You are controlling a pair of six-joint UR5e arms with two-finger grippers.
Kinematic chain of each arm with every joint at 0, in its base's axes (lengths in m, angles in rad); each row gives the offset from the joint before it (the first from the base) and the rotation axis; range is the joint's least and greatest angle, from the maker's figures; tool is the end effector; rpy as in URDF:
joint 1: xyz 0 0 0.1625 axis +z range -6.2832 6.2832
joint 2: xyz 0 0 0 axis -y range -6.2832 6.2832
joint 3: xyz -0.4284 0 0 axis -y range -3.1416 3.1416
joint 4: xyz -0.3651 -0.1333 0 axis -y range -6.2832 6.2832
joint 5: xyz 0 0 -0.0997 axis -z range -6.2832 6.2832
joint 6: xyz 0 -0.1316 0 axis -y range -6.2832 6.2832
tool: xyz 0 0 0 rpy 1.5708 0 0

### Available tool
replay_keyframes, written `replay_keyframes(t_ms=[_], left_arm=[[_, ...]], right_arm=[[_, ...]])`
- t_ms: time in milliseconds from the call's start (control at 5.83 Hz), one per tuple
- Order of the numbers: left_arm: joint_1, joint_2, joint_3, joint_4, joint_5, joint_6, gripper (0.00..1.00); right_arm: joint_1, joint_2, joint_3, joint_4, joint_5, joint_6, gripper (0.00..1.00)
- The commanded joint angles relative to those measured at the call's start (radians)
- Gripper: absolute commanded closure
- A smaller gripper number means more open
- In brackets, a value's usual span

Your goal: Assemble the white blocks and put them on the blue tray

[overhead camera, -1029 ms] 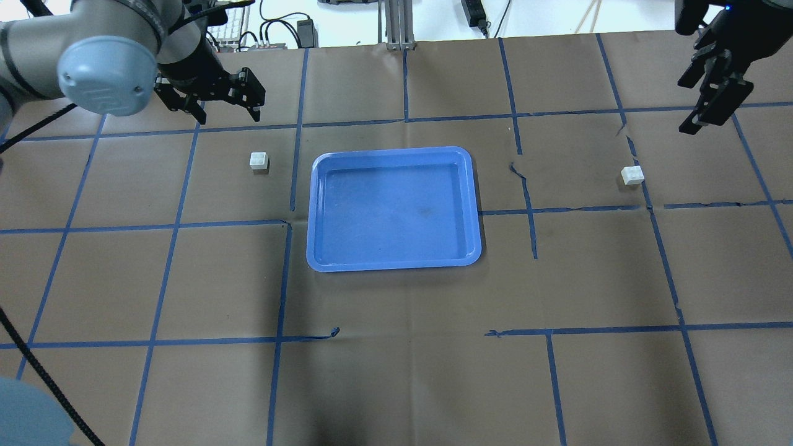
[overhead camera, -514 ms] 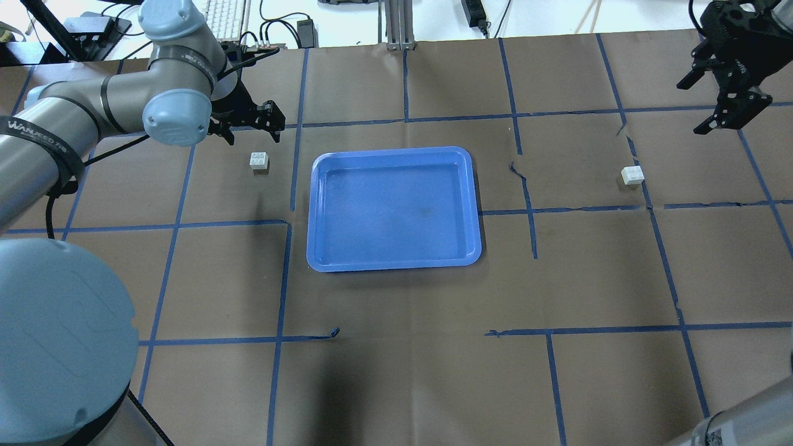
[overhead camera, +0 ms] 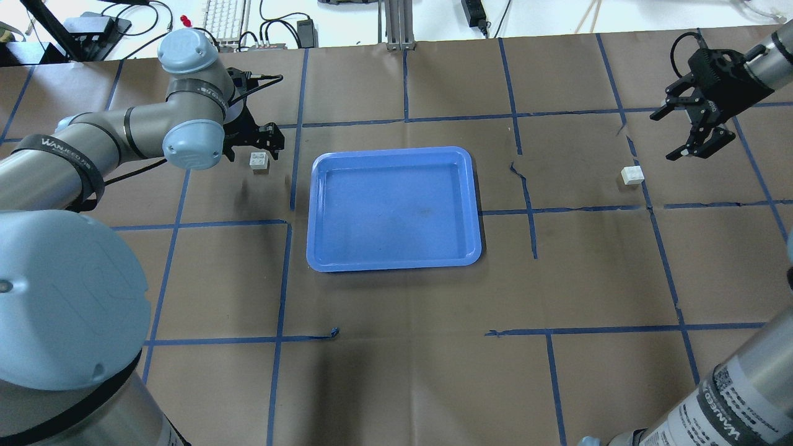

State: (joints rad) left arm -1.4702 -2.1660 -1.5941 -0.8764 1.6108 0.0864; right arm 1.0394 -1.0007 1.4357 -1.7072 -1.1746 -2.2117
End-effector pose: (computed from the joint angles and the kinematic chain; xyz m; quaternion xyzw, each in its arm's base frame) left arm -0.0624 -0.6566 0.1820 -0.0079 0.9990 -0.0359 0.0234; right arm -0.1564 -0.6294 0.2239 -0.7025 0.6688 -0.1619 0.1815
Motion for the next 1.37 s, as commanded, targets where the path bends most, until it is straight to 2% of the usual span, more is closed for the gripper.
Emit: replay_keyframes(t_ms=[0, 343, 514, 857, 1029, 1200], left_arm=[[0.004, -0.044, 0.003, 0.075, 0.004, 0.033, 0.01], [0.004, -0.055, 0.003, 0.103, -0.002, 0.064, 0.03], [0.004, -0.058, -0.001, 0.103, -0.002, 0.111, 0.13], [0.004, -0.057, -0.001, 0.102, -0.009, 0.115, 0.57], [0.004, -0.054, 0.0, 0.102, -0.025, 0.118, 0.75], [0.004, -0.043, 0.002, 0.097, -0.025, 0.127, 0.77]], right_arm=[[-0.007, 0.08, 0.002, -0.003, 0.024, -0.058, 0.0], [-0.007, 0.114, 0.003, 0.0, 0.02, -0.112, 0.0], [-0.007, 0.113, 0.024, 0.0, -0.002, -0.108, 0.0], [-0.009, 0.11, 0.034, -0.003, 0.003, -0.106, 0.0], [-0.016, 0.109, 0.028, -0.005, 0.004, -0.1, 0.12], [-0.021, 0.109, 0.028, -0.038, 0.003, -0.097, 0.31]])
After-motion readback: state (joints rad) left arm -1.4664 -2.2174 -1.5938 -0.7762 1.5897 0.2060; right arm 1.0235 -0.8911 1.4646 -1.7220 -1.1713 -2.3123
